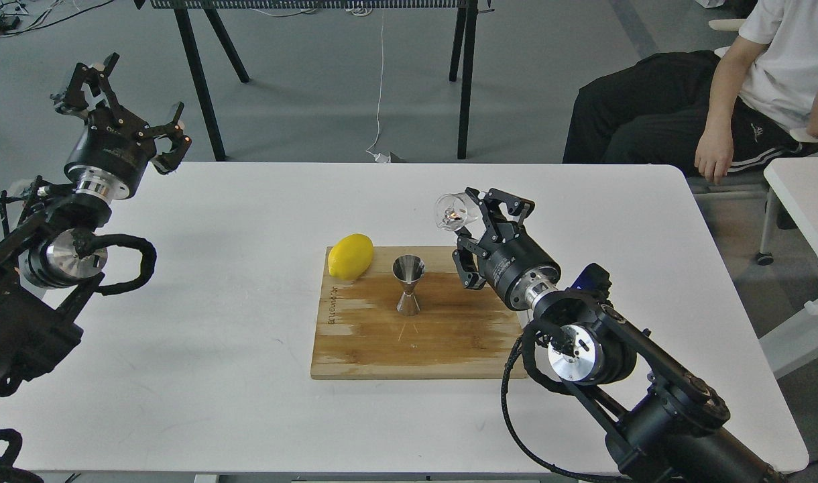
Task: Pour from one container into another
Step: 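Lift the glass cup with the right gripper and carry it over the jigger, then tilt the glass cup with the right gripper to pour into the jigger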
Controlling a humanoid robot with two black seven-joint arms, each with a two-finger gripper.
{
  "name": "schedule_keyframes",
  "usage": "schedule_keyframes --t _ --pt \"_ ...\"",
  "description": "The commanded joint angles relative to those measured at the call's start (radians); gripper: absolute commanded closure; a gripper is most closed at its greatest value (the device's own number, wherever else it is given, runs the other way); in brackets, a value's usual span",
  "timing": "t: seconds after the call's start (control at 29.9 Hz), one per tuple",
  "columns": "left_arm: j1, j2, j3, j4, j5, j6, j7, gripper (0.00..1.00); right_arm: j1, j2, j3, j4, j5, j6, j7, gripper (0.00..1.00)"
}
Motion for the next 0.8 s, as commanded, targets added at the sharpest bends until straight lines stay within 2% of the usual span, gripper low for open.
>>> schedule_keyframes --t 0.0,0.23,0.77 --pt "0.000 -0.001 0.000 0.000 0.000 0.000 0.000 0.00 0.001 0.004 -0.045 0.001 -0.056 -0.004 0.004 0.68" --pt "0.001 0.002 0.000 0.000 0.000 0.000 0.002 0.00 0.015 0.004 -0.082 -0.014 -0.177 -0.027 0.017 0.68" --pt "0.003 0.000 0.000 0.000 0.000 0.005 -0.001 0.00 0.062 0.049 -0.124 -0.085 -0.249 -0.053 0.017 0.68"
